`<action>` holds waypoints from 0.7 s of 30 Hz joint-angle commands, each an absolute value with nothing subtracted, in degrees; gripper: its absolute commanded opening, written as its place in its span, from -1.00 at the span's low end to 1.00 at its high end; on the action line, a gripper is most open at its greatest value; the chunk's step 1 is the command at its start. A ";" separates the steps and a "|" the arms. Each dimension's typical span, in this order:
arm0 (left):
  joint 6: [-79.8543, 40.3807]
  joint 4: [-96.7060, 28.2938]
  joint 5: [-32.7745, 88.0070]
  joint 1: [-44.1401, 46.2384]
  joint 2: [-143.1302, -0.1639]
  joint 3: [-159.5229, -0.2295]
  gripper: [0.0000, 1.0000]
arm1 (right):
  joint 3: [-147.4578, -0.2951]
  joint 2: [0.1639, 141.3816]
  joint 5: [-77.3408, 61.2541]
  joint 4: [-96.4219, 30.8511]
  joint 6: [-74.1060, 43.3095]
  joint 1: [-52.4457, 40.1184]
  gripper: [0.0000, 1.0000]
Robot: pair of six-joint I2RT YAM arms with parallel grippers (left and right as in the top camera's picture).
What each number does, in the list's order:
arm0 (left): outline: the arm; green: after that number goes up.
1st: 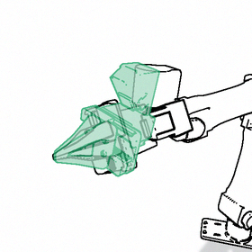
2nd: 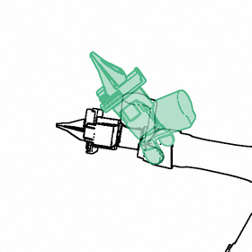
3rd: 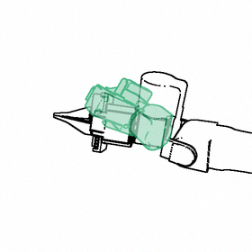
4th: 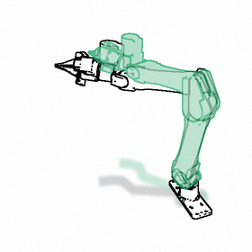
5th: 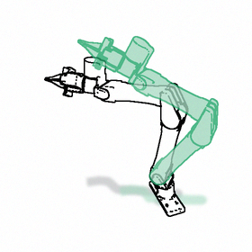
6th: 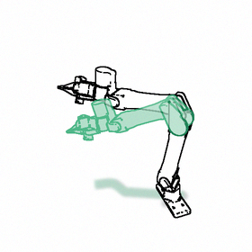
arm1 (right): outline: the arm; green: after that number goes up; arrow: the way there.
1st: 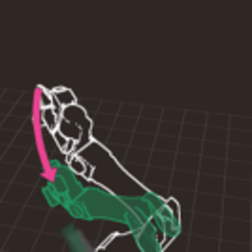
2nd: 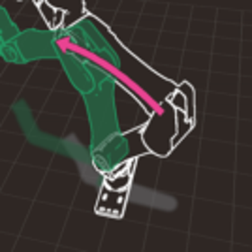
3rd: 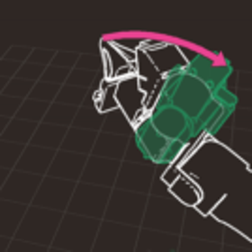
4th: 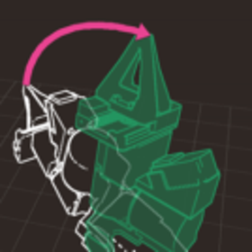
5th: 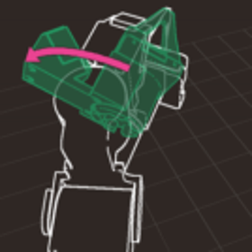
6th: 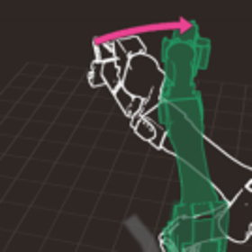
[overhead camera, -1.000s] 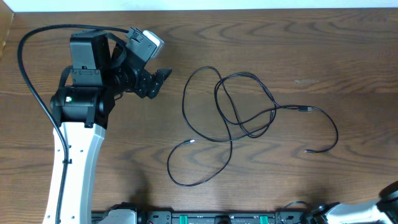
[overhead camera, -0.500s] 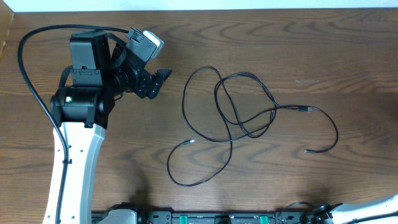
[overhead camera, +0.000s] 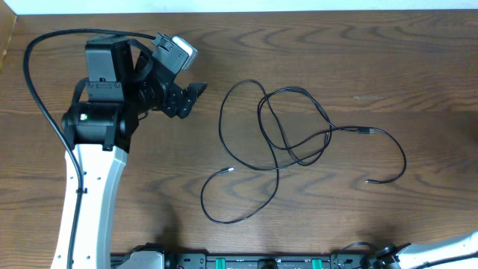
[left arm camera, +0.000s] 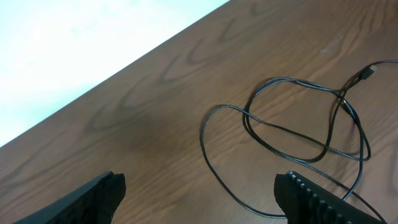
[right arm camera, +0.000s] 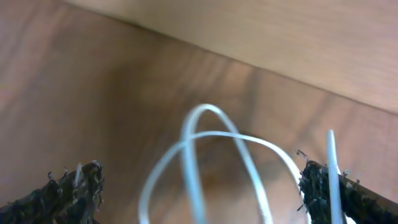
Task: Untangle cables
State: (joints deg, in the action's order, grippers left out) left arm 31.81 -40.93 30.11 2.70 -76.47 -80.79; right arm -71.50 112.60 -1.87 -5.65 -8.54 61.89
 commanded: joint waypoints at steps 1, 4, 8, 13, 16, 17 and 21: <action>32.34 -41.10 30.87 2.48 -76.99 -81.21 0.64 | -72.82 111.15 -3.62 -5.10 -10.76 59.00 0.99; 32.34 -41.12 30.87 2.48 -76.99 -81.21 0.64 | -74.65 109.82 -3.60 -5.39 -10.66 56.73 0.99; 32.36 -41.10 30.87 2.48 -76.99 -81.21 0.64 | -77.89 106.67 -3.64 -6.28 -10.35 53.12 0.99; 32.36 -41.10 30.87 2.48 -76.99 -81.21 0.64 | -81.17 103.83 -2.59 -9.74 -5.74 48.23 0.98; 32.38 -41.10 30.87 2.48 -76.99 -81.21 0.64 | -81.45 103.50 -3.07 -11.79 -5.74 46.00 0.99; 32.38 -41.10 30.87 2.48 -76.99 -81.21 0.64 | -81.45 103.50 -3.66 -12.69 -5.76 45.10 0.99; 32.38 -41.08 30.85 2.48 -76.99 -81.21 0.64 | -81.43 103.50 -7.57 -16.78 -5.72 40.42 0.99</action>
State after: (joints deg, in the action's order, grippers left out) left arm 31.81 -40.95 30.11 2.70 -76.69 -80.79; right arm -81.41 103.11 -3.88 -15.07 -6.74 43.64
